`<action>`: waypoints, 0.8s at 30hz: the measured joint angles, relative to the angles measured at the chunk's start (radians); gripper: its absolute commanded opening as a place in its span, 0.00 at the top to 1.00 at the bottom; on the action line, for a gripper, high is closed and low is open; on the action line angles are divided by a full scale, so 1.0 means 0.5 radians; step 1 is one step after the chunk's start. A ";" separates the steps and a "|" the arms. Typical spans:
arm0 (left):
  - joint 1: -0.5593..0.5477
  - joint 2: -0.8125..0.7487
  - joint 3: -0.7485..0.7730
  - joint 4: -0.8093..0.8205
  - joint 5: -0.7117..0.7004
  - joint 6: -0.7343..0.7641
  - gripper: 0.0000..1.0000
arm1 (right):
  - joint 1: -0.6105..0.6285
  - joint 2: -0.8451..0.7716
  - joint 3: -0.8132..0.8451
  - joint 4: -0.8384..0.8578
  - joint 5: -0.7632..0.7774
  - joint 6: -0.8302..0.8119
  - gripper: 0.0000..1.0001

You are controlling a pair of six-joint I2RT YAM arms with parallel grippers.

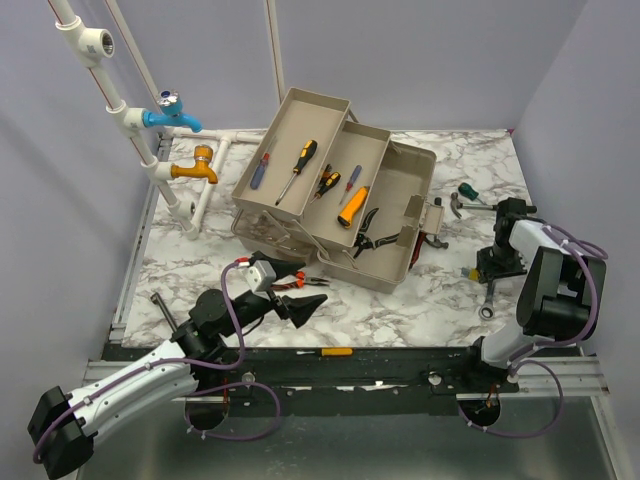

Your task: Pack the tool kit

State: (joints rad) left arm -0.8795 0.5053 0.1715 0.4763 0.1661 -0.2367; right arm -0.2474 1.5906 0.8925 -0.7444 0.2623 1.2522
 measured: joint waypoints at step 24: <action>0.000 -0.051 0.000 -0.015 -0.001 0.002 0.01 | -0.009 -0.507 0.177 -0.005 -0.200 -0.089 0.40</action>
State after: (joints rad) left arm -0.8795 0.4797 0.1715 0.4686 0.1658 -0.2359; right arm -0.2520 1.3373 0.9810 -0.7471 0.1623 1.2076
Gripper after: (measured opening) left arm 0.985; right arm 0.322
